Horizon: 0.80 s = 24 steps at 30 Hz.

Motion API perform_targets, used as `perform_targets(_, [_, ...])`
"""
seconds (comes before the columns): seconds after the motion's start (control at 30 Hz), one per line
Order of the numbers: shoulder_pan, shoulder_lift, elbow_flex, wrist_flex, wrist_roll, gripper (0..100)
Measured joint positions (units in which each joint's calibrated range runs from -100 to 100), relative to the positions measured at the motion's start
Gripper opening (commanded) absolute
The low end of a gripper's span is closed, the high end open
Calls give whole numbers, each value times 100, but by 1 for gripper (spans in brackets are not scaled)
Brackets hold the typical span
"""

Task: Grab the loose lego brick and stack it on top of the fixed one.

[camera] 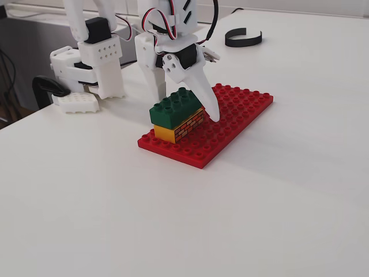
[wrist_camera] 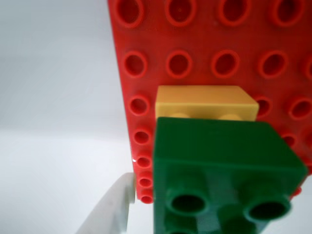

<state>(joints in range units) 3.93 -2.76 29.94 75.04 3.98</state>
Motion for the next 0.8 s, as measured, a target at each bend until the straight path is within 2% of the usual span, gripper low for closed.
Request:
perform_targets(0.3, [-119,-382,-1414,1623,-5,41])
perform_targets(0.37, [-297,-824,-2017,2168,-5,31])
perform_targets(0.47, [-571,-1529,-2332,2366,-5,1])
perform_targets(0.63, [-608,-2981,-2116,2323,-57,1])
perform_targets(0.8, [-675,-5104,-1387,1779,-47,1])
